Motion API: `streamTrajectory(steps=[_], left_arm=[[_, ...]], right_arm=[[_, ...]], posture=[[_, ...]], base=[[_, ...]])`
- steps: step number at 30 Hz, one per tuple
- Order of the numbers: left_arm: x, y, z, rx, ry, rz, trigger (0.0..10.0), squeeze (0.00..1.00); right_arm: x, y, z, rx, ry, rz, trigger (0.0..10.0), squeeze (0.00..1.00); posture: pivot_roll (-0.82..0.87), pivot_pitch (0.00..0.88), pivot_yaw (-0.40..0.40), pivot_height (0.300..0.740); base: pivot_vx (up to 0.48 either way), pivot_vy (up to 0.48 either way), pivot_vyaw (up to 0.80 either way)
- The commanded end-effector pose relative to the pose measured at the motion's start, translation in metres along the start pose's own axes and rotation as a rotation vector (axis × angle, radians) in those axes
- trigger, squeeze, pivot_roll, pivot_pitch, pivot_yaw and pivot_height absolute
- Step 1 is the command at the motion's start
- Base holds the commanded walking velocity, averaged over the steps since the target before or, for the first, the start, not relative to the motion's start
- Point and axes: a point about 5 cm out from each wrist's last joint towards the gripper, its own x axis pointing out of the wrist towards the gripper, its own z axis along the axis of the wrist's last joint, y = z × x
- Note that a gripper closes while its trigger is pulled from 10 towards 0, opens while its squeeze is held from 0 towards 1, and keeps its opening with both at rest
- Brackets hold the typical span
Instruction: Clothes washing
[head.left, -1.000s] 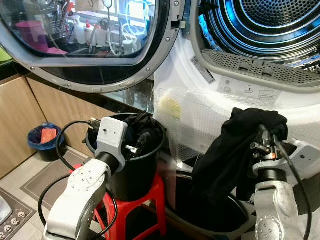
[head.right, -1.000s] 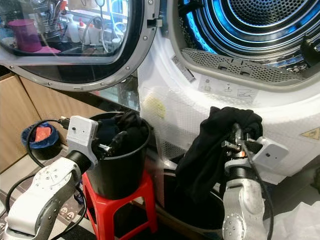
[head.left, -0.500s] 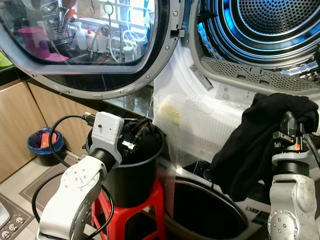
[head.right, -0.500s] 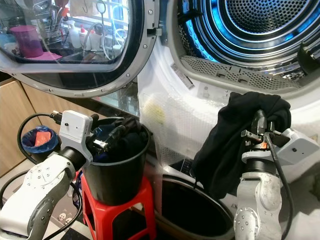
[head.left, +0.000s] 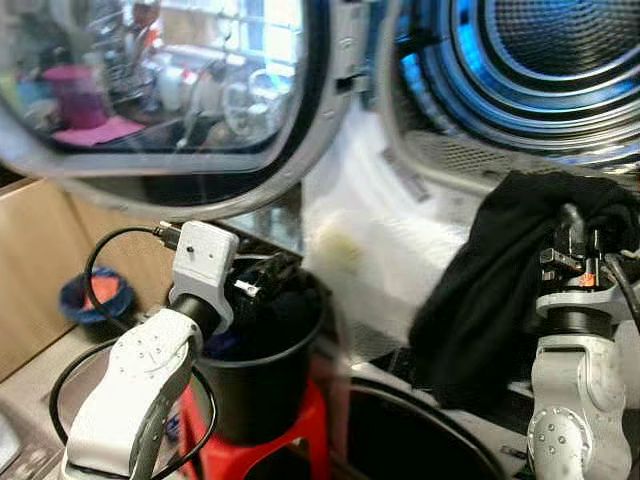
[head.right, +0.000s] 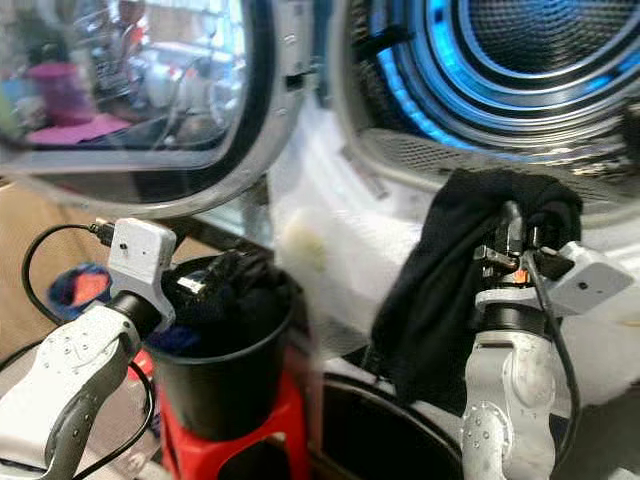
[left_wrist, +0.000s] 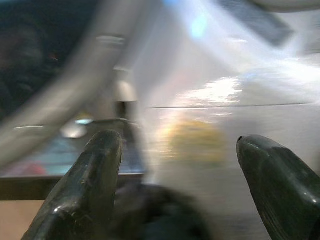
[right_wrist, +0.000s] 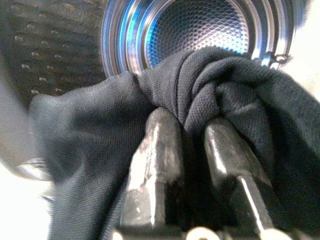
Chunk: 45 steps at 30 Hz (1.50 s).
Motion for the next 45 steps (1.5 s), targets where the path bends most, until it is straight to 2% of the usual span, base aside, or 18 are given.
streamTrajectory(steps=[1,6,15,19,20,23,29,32,35,38,45], left_arm=[[-0.001,0.004,0.005,0.015,-0.015,0.011,10.0,0.00],[-0.001,0.000,0.002,0.005,0.015,-0.021,10.0,0.00],[-0.004,-0.017,0.006,0.037,-0.019,-0.156,10.0,0.00],[-0.009,-0.026,0.008,0.078,-0.039,-0.235,10.0,0.00],[-0.011,-0.027,0.009,0.089,-0.046,-0.245,10.0,0.00],[-0.013,-0.028,0.008,0.095,-0.055,-0.261,10.0,0.00],[-0.018,-0.034,0.011,0.115,-0.086,-0.324,10.0,0.00],[-0.019,-0.036,0.006,0.154,-0.060,-0.324,10.0,0.00],[-0.020,-0.036,0.003,0.188,-0.055,-0.323,10.0,0.00],[-0.020,-0.036,0.003,0.174,-0.058,-0.318,10.0,0.00],[-0.022,-0.035,0.002,0.171,-0.057,-0.299,10.0,0.00]], right_arm=[[0.004,0.000,0.013,0.004,-0.058,-0.006,10.0,0.00],[0.003,0.001,0.011,0.004,-0.053,-0.006,10.0,0.00],[0.008,0.002,0.013,-0.002,-0.057,0.006,10.0,0.00],[0.016,0.000,0.022,0.016,-0.101,0.002,10.0,0.00],[0.022,-0.002,0.033,0.044,-0.144,-0.006,10.0,0.00],[0.033,0.002,0.046,0.020,-0.193,0.034,10.0,0.00],[0.039,0.019,0.039,-0.004,-0.132,0.154,10.0,0.00],[0.048,0.031,0.042,-0.015,-0.130,0.235,10.0,0.00],[0.061,0.036,0.049,-0.040,-0.133,0.269,10.0,0.00],[0.067,0.038,0.054,-0.055,-0.151,0.296,10.0,0.00],[0.066,0.035,0.049,-0.044,-0.136,0.298,10.0,0.00]], posture=[[0.08,0.022,-0.053,0.740],[0.08,0.021,-0.053,0.740],[0.08,0.013,-0.053,0.740],[0.09,0.010,-0.055,0.740],[0.09,0.007,-0.056,0.740],[0.09,0.003,-0.056,0.740],[0.10,0.000,-0.064,0.740],[0.10,0.000,-0.069,0.740],[0.10,0.000,-0.074,0.740],[0.10,0.000,-0.080,0.740],[0.11,0.003,-0.088,0.740]], base=[[0.379,0.000,0.00],[0.151,0.000,0.00],[0.000,0.000,0.00],[0.000,0.000,0.00],[0.000,0.000,0.00],[0.000,0.000,0.00],[0.000,0.000,0.00],[0.000,0.000,0.00],[0.000,0.000,0.00],[0.000,0.000,0.00],[0.000,0.000,0.00]])
